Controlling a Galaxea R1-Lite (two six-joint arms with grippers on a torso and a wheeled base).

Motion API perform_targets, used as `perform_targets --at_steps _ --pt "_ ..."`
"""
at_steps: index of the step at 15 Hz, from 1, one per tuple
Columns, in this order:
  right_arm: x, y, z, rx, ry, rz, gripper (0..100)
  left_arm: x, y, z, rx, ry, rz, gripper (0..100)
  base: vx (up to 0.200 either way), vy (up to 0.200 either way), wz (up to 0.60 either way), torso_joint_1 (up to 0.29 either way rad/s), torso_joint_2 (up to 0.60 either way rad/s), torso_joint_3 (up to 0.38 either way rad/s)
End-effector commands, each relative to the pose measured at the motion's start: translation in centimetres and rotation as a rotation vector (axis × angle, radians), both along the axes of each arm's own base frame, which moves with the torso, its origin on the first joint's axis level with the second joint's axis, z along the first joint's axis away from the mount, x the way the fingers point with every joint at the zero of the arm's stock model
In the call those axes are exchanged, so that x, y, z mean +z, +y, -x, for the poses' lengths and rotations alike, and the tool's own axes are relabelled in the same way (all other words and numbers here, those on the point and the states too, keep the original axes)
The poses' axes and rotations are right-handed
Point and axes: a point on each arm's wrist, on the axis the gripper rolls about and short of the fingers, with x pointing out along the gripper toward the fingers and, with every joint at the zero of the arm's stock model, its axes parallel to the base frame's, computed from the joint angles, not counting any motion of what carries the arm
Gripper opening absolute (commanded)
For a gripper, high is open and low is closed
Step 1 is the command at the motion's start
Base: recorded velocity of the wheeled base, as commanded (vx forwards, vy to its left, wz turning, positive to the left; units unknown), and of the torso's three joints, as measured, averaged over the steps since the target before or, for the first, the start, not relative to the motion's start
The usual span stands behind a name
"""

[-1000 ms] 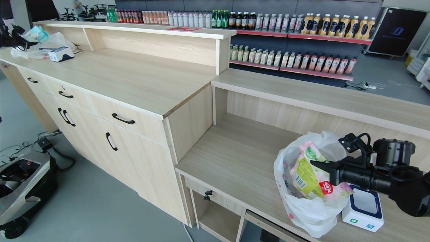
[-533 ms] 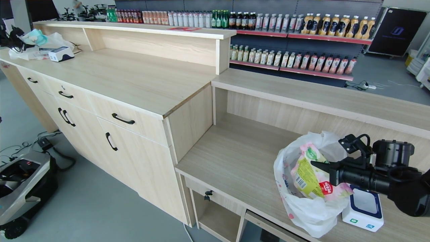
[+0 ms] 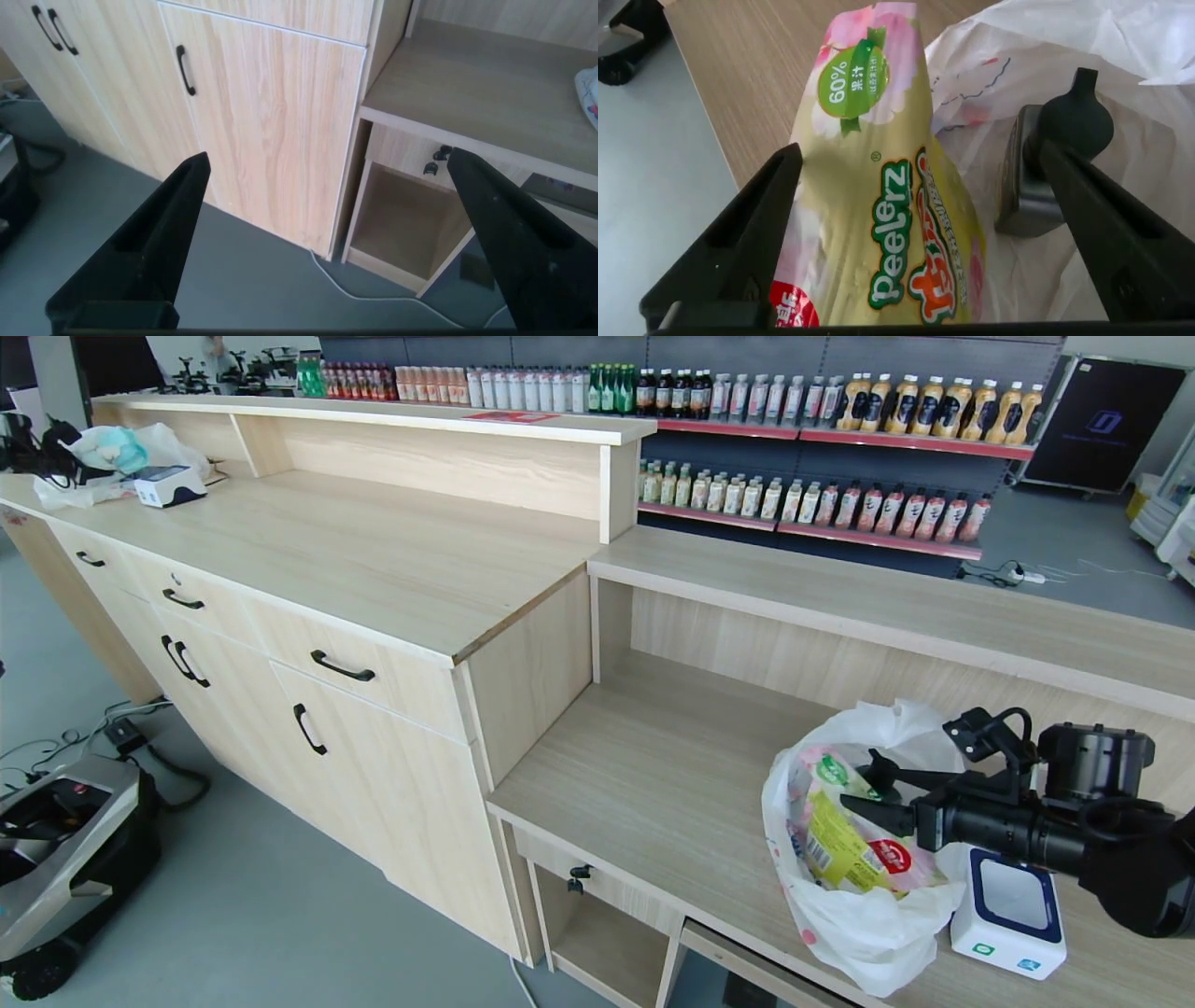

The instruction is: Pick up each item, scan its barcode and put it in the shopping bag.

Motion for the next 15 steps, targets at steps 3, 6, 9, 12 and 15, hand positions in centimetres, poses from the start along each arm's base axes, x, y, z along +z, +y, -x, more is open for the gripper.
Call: perform_targets --at_steps 3,6,9,12,15 --pt "3.0 -0.1 0.4 -0.004 -0.106 0.011 100 0.0 0.0 0.0 0.001 0.001 0.0 100 0.0 0.0 0.0 0.0 0.0 0.0" --pt "8.3 0.1 2.5 -0.003 -0.293 0.055 100 0.0 0.0 0.0 0.001 0.001 0.0 100 0.0 0.0 0.0 0.0 0.0 0.0" --pt "10.7 -2.0 7.6 -0.076 -0.393 0.236 100 0.0 0.0 0.0 0.001 0.001 0.0 100 0.0 0.0 0.0 0.0 0.0 0.0" --pt "12.8 -3.1 9.3 -0.16 -0.443 0.301 100 0.0 0.0 0.0 -0.001 0.001 0.0 100 0.0 0.0 0.0 0.0 0.0 0.0" --pt "17.7 -3.3 9.3 -0.204 -0.582 0.267 100 0.0 0.0 0.0 0.001 0.001 0.0 100 0.0 0.0 -0.6 0.001 0.0 0.001"
